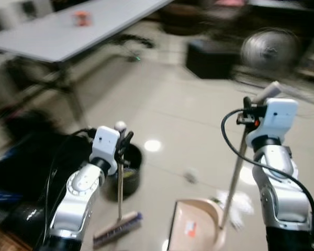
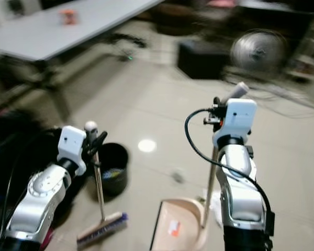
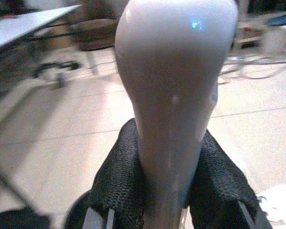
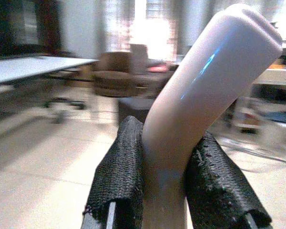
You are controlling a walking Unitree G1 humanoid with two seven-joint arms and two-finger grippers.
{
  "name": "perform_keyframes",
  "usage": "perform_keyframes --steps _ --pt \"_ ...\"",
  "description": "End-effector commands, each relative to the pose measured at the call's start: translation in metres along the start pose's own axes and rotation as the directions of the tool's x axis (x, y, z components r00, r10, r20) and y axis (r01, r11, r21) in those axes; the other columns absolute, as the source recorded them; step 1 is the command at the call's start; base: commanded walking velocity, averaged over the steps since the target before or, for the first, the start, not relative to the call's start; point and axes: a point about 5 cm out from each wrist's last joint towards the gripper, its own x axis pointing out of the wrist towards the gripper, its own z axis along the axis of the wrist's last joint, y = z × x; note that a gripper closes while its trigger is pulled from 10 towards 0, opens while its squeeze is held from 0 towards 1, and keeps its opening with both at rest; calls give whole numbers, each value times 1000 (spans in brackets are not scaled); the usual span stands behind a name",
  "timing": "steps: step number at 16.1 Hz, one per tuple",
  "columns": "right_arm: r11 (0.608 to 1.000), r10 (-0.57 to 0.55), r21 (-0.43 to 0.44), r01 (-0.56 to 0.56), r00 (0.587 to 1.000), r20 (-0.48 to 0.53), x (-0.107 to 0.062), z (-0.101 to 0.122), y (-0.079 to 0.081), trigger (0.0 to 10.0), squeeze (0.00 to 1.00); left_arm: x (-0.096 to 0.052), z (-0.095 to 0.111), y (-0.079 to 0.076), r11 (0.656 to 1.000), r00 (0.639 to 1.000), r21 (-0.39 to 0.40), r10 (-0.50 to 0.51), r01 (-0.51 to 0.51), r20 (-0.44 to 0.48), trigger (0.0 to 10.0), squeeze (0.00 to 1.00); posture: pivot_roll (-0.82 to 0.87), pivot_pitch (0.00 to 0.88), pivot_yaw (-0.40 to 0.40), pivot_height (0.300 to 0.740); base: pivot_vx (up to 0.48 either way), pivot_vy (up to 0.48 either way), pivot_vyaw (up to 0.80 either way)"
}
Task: Sweep floor
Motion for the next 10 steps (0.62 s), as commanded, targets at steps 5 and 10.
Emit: perform_keyframes --steps 5,10 --pt "998 -17 -59 20 999 42 -5 12 -5 10000 0 -1 17 -1 1000 995 24 11 -13 102 10000 0 -92 0 -9 740 0 0 -800" --pt "993 -51 -102 59 996 76 0 19 -13 10000 0 3 46 2 995 965 -15 101 -100 243 10000 0 -95 0 -5 740 0 0 -800"
